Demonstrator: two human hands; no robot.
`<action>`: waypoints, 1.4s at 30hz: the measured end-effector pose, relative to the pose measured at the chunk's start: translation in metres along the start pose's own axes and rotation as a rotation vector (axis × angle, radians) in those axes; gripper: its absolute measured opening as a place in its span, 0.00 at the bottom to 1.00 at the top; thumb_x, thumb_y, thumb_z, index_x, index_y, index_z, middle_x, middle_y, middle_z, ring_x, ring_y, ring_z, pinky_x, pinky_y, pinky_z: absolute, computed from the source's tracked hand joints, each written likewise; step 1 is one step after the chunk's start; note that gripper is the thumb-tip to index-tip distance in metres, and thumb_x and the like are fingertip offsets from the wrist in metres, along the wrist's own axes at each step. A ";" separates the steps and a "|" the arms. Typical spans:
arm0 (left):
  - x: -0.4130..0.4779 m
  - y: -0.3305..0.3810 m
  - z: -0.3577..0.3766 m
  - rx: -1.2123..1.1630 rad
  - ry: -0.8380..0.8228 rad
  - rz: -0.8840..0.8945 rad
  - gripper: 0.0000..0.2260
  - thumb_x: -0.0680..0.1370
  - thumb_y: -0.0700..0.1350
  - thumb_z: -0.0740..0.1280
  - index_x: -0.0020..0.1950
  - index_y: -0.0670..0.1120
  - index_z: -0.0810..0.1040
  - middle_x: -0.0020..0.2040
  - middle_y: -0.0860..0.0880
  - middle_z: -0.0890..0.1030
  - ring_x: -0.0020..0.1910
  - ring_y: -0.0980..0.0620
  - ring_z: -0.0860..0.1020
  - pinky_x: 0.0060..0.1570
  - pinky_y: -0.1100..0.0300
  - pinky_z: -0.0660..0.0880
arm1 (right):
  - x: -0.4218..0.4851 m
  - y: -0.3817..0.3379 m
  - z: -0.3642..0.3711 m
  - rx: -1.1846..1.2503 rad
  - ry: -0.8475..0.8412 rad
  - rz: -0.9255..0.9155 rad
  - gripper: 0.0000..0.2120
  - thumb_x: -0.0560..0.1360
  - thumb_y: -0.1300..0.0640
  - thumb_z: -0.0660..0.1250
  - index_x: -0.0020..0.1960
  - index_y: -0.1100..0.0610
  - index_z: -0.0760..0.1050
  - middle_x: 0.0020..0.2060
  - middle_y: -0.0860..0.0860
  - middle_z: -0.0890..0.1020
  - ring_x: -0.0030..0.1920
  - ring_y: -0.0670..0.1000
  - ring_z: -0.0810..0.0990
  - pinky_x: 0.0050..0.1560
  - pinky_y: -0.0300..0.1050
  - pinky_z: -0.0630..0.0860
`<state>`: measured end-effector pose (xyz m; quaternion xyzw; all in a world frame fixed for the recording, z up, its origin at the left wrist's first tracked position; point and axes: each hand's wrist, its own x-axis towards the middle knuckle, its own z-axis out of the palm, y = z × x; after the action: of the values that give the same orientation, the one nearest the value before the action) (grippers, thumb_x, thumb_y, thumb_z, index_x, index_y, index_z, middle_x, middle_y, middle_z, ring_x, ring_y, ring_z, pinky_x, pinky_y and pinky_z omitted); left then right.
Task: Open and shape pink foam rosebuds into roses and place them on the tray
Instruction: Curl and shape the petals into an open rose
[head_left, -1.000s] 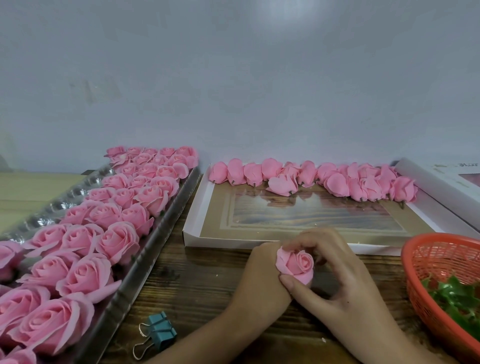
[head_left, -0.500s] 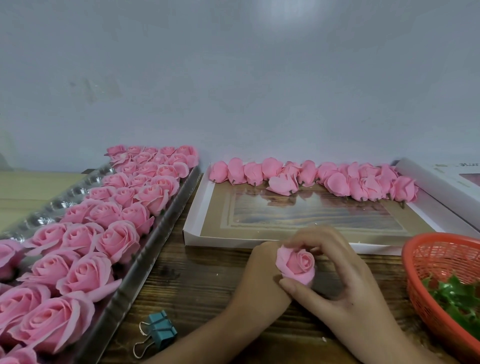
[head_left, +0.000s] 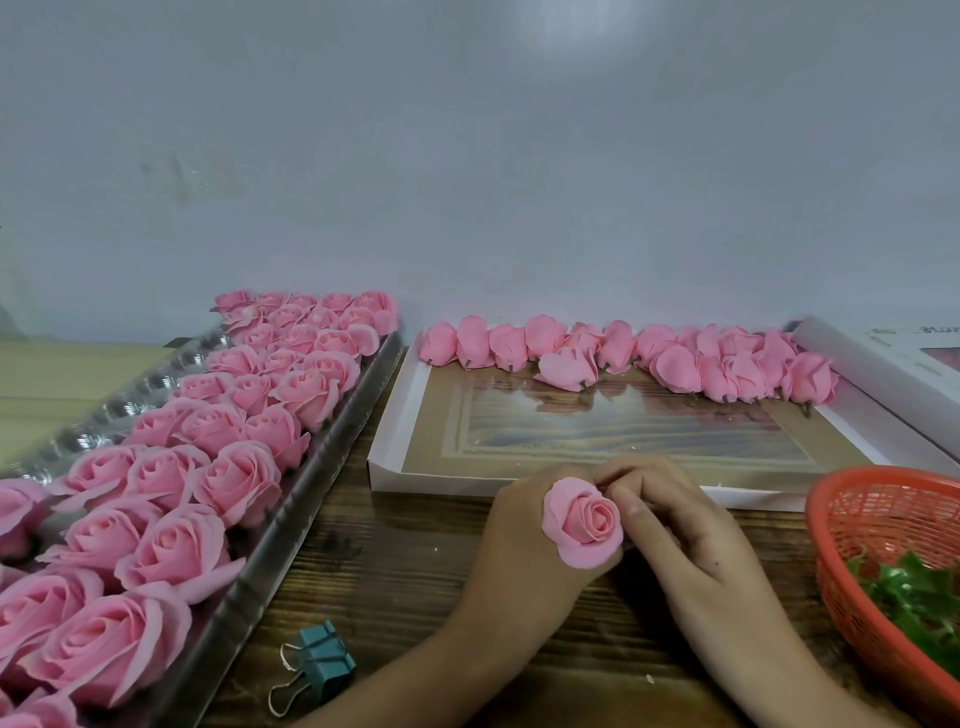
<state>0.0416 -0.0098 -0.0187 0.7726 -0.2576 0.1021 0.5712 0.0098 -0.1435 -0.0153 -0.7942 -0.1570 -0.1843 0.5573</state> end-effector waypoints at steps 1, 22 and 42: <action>0.000 0.000 0.000 0.002 0.000 0.002 0.20 0.68 0.38 0.74 0.29 0.59 0.69 0.28 0.63 0.74 0.30 0.62 0.72 0.32 0.75 0.65 | 0.000 -0.001 0.000 0.012 0.003 0.003 0.13 0.80 0.55 0.62 0.37 0.50 0.76 0.45 0.48 0.80 0.50 0.49 0.79 0.50 0.35 0.71; 0.002 -0.003 0.003 0.103 -0.006 0.001 0.22 0.69 0.38 0.73 0.28 0.59 0.65 0.26 0.64 0.72 0.29 0.63 0.71 0.31 0.76 0.63 | -0.001 0.002 0.001 -0.010 0.057 -0.037 0.11 0.76 0.56 0.66 0.35 0.50 0.74 0.50 0.45 0.78 0.54 0.47 0.79 0.48 0.35 0.73; 0.003 0.005 0.001 0.147 -0.051 -0.011 0.13 0.71 0.42 0.72 0.34 0.54 0.70 0.30 0.59 0.71 0.30 0.62 0.70 0.34 0.72 0.65 | -0.002 0.000 0.003 -0.012 0.036 -0.033 0.10 0.76 0.55 0.62 0.37 0.47 0.73 0.50 0.42 0.78 0.53 0.45 0.78 0.46 0.29 0.71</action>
<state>0.0419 -0.0128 -0.0138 0.8163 -0.2595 0.0979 0.5067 0.0084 -0.1412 -0.0172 -0.7913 -0.1591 -0.2085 0.5523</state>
